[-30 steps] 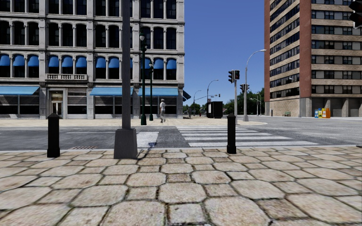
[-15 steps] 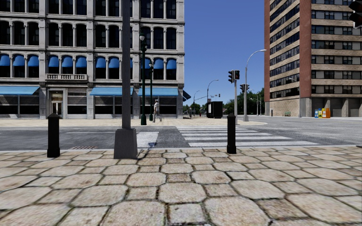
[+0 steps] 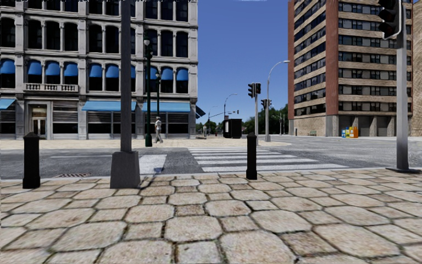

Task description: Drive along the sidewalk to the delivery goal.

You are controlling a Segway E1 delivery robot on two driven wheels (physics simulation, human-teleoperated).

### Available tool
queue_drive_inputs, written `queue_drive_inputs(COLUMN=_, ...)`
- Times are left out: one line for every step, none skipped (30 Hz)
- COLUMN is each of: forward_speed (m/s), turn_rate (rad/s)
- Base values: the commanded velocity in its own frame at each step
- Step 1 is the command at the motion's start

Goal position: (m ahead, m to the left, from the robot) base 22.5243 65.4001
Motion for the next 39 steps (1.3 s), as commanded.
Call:
queue_drive_inputs(forward_speed=0.27, turn_rate=-0.57)
queue_drive_inputs(forward_speed=0.28, turn_rate=-0.58)
queue_drive_inputs(forward_speed=0.29, turn_rate=-0.58)
queue_drive_inputs(forward_speed=0.29, turn_rate=-0.58)
queue_drive_inputs(forward_speed=0.35, turn_rate=-0.58)
queue_drive_inputs(forward_speed=0.4, turn_rate=-0.58)
queue_drive_inputs(forward_speed=0.43, turn_rate=-0.58)
queue_drive_inputs(forward_speed=0.45, turn_rate=-0.58)
queue_drive_inputs(forward_speed=0.45, turn_rate=-0.58)
queue_drive_inputs(forward_speed=0.46, turn_rate=-0.58)
queue_drive_inputs(forward_speed=0.5, turn_rate=-0.58)
queue_drive_inputs(forward_speed=0.56, turn_rate=-0.58)
queue_drive_inputs(forward_speed=0.62, turn_rate=-0.58)
queue_drive_inputs(forward_speed=0.71, turn_rate=-0.58)
queue_drive_inputs(forward_speed=0.71, turn_rate=-0.58)
queue_drive_inputs(forward_speed=0.75, turn_rate=-0.58)
queue_drive_inputs(forward_speed=0.76, turn_rate=-0.58)
queue_drive_inputs(forward_speed=0.78, turn_rate=-0.58)
queue_drive_inputs(forward_speed=0.8, turn_rate=-0.58)
queue_drive_inputs(forward_speed=0.82, turn_rate=-0.58)
queue_drive_inputs(forward_speed=0.82, turn_rate=-0.58)
queue_drive_inputs(forward_speed=0.83, turn_rate=-0.58)
queue_drive_inputs(forward_speed=0.87, turn_rate=-0.58)
queue_drive_inputs(forward_speed=0.93, turn_rate=-0.58)
queue_drive_inputs(forward_speed=0.97, turn_rate=-0.58)
queue_drive_inputs(forward_speed=0.98, turn_rate=-0.58)
queue_drive_inputs(forward_speed=0.98, turn_rate=-0.58)
queue_drive_inputs(forward_speed=0.99, turn_rate=-0.58)
queue_drive_inputs(forward_speed=0.99, turn_rate=-0.58)
queue_drive_inputs(forward_speed=0.99, turn_rate=-0.58)
queue_drive_inputs(forward_speed=0.99, turn_rate=-0.58)
queue_drive_inputs(forward_speed=0.99, turn_rate=-0.58)
queue_drive_inputs(forward_speed=0.99, turn_rate=-0.58)
queue_drive_inputs(forward_speed=1.06, turn_rate=-0.58)
queue_drive_inputs(forward_speed=1.21, turn_rate=-0.58)
queue_drive_inputs(forward_speed=2.0, turn_rate=-0.58)
queue_drive_inputs(forward_speed=2.0, turn_rate=-0.57)
queue_drive_inputs(forward_speed=2.0, turn_rate=-0.57)
queue_drive_inputs(forward_speed=2.0, turn_rate=-0.56)
